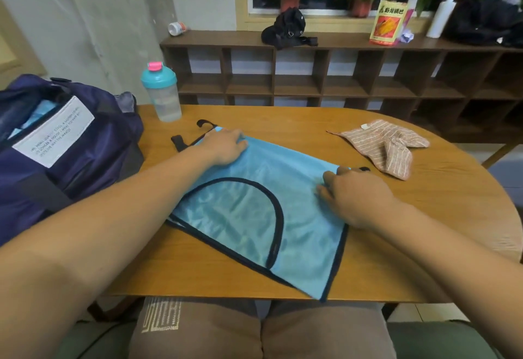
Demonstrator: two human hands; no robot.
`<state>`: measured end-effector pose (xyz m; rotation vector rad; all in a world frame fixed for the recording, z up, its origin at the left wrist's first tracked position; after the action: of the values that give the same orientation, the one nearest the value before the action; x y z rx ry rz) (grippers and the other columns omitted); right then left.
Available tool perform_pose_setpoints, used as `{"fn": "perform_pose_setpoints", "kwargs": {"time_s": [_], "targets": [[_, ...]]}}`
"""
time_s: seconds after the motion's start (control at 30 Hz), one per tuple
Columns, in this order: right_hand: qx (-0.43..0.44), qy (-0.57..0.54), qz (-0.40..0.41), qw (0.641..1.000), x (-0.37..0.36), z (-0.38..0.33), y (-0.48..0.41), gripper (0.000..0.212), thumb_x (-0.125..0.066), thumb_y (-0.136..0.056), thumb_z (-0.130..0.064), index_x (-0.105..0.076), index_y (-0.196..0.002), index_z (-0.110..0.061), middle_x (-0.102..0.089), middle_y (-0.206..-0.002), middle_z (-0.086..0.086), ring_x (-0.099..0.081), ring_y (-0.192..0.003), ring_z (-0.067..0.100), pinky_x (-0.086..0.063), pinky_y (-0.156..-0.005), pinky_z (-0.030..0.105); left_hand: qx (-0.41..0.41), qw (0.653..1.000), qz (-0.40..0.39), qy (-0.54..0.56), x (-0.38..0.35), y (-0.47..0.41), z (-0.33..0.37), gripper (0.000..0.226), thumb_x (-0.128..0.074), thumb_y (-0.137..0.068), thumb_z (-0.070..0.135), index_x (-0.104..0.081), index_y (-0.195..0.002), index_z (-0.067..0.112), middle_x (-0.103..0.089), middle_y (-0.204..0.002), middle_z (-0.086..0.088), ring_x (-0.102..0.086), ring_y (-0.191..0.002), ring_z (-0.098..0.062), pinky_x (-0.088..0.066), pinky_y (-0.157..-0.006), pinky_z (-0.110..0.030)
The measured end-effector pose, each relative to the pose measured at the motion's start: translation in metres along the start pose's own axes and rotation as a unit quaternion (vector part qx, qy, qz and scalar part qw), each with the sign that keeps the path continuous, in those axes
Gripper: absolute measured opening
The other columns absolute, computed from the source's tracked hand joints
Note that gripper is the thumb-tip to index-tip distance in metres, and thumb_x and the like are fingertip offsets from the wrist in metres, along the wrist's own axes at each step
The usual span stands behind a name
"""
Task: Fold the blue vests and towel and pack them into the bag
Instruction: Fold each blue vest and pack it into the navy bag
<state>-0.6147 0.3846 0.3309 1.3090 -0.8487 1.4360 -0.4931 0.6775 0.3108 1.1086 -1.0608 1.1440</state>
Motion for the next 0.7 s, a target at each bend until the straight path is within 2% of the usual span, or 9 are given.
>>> {"fn": "perform_pose_setpoints", "kwargs": {"time_s": [0.07, 0.13, 0.2, 0.23, 0.33, 0.47, 0.6, 0.7], "targets": [[0.011, -0.001, -0.011, 1.000, 0.006, -0.003, 0.016, 0.045, -0.024, -0.113, -0.050, -0.053, -0.129, -0.020, -0.055, -0.124, 0.009, -0.061, -0.110, 0.034, -0.036, -0.079, 0.039, -0.013, 1.000, -0.003, -0.014, -0.004, -0.014, 0.013, 0.053, -0.030, -0.112, 0.051, -0.040, -0.159, 0.029, -0.035, -0.168, -0.007, -0.027, -0.156, -0.030, -0.028, -0.122, -0.050], [0.018, -0.009, -0.028, 0.999, 0.012, -0.007, 0.031, 0.043, -0.025, -0.113, -0.049, -0.054, -0.125, -0.021, -0.053, -0.117, 0.006, -0.059, -0.101, 0.032, -0.033, -0.080, 0.037, -0.032, 0.999, -0.002, -0.026, -0.011, -0.028, 0.028, 0.054, -0.029, -0.111, 0.054, -0.037, -0.161, 0.034, -0.022, -0.174, -0.002, -0.011, -0.162, -0.028, -0.014, -0.128, -0.053], [0.029, -0.014, -0.047, 0.998, 0.017, -0.014, 0.044, 0.040, -0.026, -0.112, -0.049, -0.054, -0.121, -0.022, -0.051, -0.112, 0.004, -0.057, -0.095, 0.031, -0.034, -0.082, 0.037, -0.042, 0.999, 0.001, -0.028, -0.016, -0.036, 0.046, 0.054, -0.028, -0.111, 0.055, -0.037, -0.162, 0.037, -0.015, -0.176, -0.002, -0.003, -0.163, -0.027, -0.007, -0.129, -0.055], [0.039, -0.016, -0.052, 0.998, 0.019, -0.018, 0.050, 0.039, -0.027, -0.112, -0.049, -0.055, -0.118, -0.023, -0.054, -0.114, 0.004, -0.060, -0.098, 0.031, -0.036, -0.085, 0.039, -0.049, 0.998, 0.002, -0.026, -0.019, -0.039, 0.057, 0.054, -0.028, -0.111, 0.054, -0.037, -0.161, 0.038, -0.014, -0.176, -0.003, -0.002, -0.163, -0.027, -0.006, -0.130, -0.055], [0.067, -0.019, -0.049, 0.996, 0.018, -0.029, 0.061, 0.037, -0.030, -0.109, -0.052, -0.056, -0.112, -0.026, -0.060, -0.118, 0.004, -0.063, -0.109, 0.029, -0.037, -0.101, 0.045, -0.072, 0.997, -0.001, -0.009, -0.027, -0.042, 0.088, 0.053, -0.030, -0.111, 0.054, -0.037, -0.161, 0.039, -0.014, -0.176, -0.003, 0.000, -0.163, -0.026, -0.003, -0.130, -0.055], [0.089, -0.052, -0.044, 0.994, 0.014, -0.041, 0.064, 0.041, -0.034, -0.109, -0.053, -0.060, -0.113, -0.023, -0.063, -0.117, 0.004, -0.062, -0.112, 0.029, -0.037, -0.107, 0.046, -0.092, 0.996, -0.003, 0.004, -0.032, -0.046, 0.122, 0.051, -0.032, -0.110, 0.054, -0.039, -0.159, 0.040, -0.018, -0.175, -0.003, -0.003, -0.163, -0.026, -0.002, -0.130, -0.055], [0.120, -0.080, -0.022, 0.989, 0.010, -0.052, 0.064, 0.039, -0.037, -0.108, -0.052, -0.060, -0.113, -0.021, -0.065, -0.116, 0.005, -0.063, -0.110, 0.030, -0.041, -0.102, 0.043, -0.116, 0.993, -0.011, 0.010, -0.031, -0.042, 0.150, 0.051, -0.033, -0.110, 0.054, -0.041, -0.158, 0.038, -0.021, -0.174, -0.003, -0.006, -0.162, -0.024, -0.004, -0.129, -0.053], [0.142, -0.125, 0.015, 0.982, 0.011, -0.048, 0.065, 0.032, -0.043, -0.107, -0.048, -0.061, -0.107, -0.022, -0.068, -0.107, 0.002, -0.064, -0.101, 0.029, -0.049, -0.088, 0.041, -0.133, 0.991, -0.006, 0.017, -0.026, -0.032, 0.156, 0.051, -0.036, -0.110, 0.054, -0.044, -0.157, 0.037, -0.023, -0.173, -0.002, -0.012, -0.161, -0.025, -0.009, -0.127, -0.052]]}}
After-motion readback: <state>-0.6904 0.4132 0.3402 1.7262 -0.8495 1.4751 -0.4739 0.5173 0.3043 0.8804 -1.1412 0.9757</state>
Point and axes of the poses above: each hand's wrist, its own y-axis away from the middle knuckle, its own x-axis out of the back of the hand, z = x × y, the point moved 5 cm from there along -y, towards the middle knuckle
